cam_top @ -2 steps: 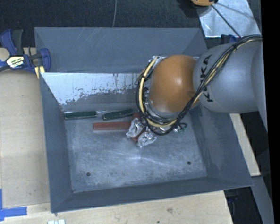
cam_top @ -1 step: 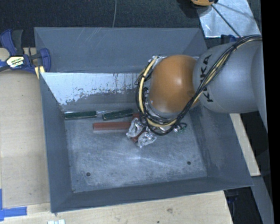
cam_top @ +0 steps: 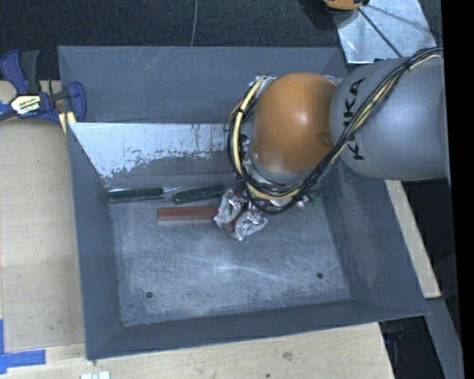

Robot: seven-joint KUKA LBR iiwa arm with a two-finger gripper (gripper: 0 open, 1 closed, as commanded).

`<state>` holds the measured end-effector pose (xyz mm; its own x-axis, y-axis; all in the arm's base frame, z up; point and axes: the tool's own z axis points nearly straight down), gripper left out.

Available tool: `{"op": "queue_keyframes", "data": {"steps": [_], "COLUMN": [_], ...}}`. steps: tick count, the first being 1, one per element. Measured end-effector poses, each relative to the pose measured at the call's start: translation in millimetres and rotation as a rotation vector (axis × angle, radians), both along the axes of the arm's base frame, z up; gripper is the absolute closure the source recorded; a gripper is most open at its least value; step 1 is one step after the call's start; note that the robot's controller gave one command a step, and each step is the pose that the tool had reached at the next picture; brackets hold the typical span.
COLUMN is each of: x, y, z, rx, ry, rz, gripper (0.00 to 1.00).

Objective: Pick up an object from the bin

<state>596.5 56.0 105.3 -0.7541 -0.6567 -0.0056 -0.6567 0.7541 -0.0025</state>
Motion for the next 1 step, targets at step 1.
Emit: {"op": "queue_keyframes", "data": {"steps": [1], "x": [-14.3], "y": [-3.5], "z": [20.0], "rx": [-0.001], "ry": [0.016], "rz": [0.015], "gripper": [1.0]}}
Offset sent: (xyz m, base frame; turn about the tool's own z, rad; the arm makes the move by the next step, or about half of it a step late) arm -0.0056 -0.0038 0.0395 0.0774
